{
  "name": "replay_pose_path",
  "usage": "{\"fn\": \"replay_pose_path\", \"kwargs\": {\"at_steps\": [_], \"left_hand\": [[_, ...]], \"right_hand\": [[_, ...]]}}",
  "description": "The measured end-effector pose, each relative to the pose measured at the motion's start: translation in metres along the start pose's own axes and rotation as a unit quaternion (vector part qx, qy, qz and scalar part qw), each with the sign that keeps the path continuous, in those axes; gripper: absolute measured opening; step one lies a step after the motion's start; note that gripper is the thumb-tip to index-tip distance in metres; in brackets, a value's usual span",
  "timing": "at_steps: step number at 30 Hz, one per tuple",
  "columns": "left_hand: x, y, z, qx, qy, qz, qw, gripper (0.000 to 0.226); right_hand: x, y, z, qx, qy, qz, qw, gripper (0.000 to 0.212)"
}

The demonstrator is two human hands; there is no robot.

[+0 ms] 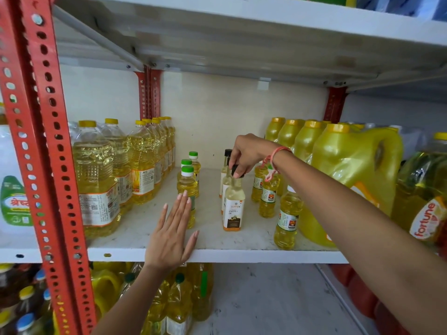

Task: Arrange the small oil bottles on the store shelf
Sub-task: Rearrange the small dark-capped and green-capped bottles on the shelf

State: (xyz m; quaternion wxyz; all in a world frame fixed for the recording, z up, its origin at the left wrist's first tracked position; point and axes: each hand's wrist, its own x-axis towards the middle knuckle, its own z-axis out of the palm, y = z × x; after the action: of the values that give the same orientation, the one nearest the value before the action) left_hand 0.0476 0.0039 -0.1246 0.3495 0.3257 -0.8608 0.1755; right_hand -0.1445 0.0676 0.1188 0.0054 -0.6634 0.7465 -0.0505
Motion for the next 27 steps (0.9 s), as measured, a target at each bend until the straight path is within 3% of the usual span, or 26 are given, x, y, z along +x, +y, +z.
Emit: {"fn": "replay_pose_path", "kwargs": {"at_steps": [27], "left_hand": [[0.000, 0.001, -0.001, -0.011, -0.009, -0.013, 1.000, 0.071]], "right_hand": [[-0.027, 0.005, -0.001, -0.006, -0.013, -0.036, 0.999, 0.039]]}}
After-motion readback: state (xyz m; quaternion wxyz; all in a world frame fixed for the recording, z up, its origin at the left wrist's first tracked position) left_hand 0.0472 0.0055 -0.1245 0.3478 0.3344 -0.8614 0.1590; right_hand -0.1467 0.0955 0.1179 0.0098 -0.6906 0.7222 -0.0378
